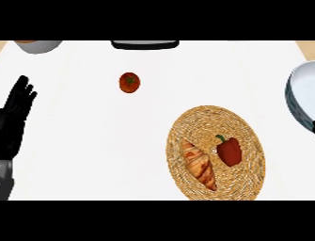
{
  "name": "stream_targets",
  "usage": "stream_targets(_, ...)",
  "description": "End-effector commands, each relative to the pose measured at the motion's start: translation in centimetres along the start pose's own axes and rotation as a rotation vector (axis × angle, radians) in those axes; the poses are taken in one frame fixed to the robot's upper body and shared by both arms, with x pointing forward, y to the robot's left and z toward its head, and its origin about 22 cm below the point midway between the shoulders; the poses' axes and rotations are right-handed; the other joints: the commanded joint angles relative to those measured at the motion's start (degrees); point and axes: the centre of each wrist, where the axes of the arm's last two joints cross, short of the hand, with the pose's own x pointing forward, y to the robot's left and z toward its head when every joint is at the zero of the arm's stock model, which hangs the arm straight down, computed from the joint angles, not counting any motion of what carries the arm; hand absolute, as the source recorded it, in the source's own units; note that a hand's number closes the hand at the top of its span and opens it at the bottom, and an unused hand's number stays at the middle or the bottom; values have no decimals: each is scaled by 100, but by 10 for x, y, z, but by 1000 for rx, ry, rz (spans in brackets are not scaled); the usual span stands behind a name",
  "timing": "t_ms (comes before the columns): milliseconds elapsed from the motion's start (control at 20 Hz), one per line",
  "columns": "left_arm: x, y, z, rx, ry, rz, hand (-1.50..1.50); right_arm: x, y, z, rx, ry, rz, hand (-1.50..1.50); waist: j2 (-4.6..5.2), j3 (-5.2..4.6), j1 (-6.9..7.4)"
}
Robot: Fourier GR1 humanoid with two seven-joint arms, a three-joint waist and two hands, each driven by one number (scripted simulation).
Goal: Pick the bell pepper from the placemat and place it in the bowl
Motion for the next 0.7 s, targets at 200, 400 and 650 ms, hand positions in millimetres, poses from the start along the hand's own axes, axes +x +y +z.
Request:
stream_targets(200,-2,-9,-5,-33,-10,-11,0,49,-33,-44,31,27,100,-150,30,-2,136)
stream_targets(400,17,-20,-22,-33,-11,-4,0,57,-36,-71,187,84,200,-150,56,-4,212)
stream_targets(650,-9,-13,-13,-42,-16,6,0,59,-22,-91,379,167,309,-150,60,-7,238)
